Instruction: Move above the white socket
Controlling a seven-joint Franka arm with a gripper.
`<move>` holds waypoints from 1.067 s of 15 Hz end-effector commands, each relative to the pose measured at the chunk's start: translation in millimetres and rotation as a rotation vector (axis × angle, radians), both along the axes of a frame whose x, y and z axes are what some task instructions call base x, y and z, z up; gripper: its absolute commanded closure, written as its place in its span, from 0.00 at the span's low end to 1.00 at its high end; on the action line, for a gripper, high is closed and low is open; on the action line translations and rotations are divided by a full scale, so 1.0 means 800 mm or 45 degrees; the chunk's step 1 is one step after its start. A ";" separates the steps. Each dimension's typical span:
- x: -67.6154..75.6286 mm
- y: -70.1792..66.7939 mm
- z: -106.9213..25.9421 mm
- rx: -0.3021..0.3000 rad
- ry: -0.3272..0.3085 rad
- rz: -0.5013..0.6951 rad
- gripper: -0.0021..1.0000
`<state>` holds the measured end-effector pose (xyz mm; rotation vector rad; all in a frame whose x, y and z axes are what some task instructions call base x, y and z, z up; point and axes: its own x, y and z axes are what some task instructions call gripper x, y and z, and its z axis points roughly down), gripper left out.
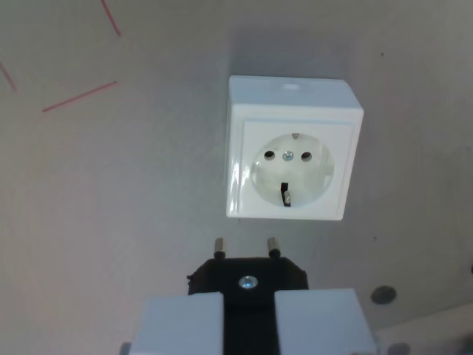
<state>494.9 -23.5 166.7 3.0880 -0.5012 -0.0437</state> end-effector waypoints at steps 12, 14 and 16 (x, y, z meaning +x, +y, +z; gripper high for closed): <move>-0.019 -0.021 -0.046 0.031 -0.132 -0.111 1.00; -0.021 -0.023 -0.050 0.031 -0.132 -0.110 1.00; -0.022 -0.024 -0.054 0.033 -0.135 -0.108 1.00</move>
